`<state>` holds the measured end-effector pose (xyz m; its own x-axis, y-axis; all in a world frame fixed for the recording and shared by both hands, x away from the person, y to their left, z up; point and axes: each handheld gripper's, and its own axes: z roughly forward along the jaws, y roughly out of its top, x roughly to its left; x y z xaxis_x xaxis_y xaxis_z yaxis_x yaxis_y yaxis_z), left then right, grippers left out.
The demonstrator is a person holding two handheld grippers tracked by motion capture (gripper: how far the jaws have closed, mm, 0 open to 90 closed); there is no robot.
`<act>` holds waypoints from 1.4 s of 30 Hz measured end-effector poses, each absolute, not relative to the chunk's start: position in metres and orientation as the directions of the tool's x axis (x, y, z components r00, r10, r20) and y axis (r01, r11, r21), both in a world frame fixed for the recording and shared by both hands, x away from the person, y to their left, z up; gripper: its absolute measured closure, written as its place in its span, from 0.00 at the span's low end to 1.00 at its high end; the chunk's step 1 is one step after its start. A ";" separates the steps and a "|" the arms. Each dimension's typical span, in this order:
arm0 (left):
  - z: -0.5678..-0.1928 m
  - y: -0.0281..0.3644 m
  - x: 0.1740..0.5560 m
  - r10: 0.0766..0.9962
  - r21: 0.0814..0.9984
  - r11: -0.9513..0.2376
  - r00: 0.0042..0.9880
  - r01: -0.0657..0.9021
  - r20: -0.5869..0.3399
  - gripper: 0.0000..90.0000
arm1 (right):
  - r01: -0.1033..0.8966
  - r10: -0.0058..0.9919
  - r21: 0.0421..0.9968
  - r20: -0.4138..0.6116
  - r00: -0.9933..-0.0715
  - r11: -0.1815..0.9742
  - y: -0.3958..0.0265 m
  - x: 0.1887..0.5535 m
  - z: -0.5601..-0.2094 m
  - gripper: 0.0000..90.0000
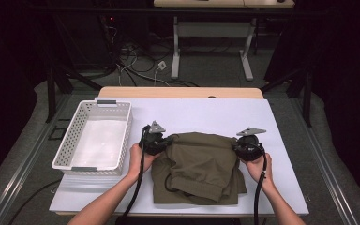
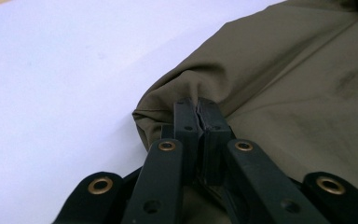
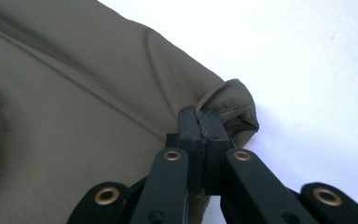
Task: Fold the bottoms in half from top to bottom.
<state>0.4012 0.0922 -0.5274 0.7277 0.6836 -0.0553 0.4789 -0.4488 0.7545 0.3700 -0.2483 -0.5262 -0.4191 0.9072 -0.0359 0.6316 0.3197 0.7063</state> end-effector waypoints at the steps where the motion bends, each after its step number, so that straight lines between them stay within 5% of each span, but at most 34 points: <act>1: -0.529 0.092 0.402 0.688 0.752 -0.444 0.723 0.487 -0.062 0.97 | 0.635 0.906 0.700 -0.042 -0.421 0.327 -0.247 0.371 -0.528 0.99; 3: -0.530 0.093 0.403 0.704 0.749 -0.427 0.706 0.506 -0.075 0.89 | 0.635 0.904 0.694 -0.052 -0.425 0.338 -0.246 0.372 -0.530 0.90; 7: -0.523 0.094 0.399 0.707 0.759 -0.399 0.699 0.515 -0.103 0.50 | 0.620 0.902 0.712 -0.043 -0.429 0.329 -0.246 0.365 -0.522 0.60; 15: -0.510 0.087 0.374 0.674 0.777 -0.400 0.730 0.486 -0.110 0.20 | 0.604 0.883 0.730 0.004 -0.469 0.318 -0.246 0.341 -0.509 0.23; 26: -0.529 0.083 0.365 0.690 0.687 -0.466 0.715 0.558 -0.112 0.03 | 0.662 0.883 0.660 -0.007 -0.468 0.356 -0.244 0.330 -0.527 0.11; 42: -0.552 0.084 0.377 0.693 0.585 -0.498 0.699 0.640 -0.176 0.01 | 0.733 0.890 0.573 0.014 -0.456 0.366 -0.243 0.338 -0.546 0.11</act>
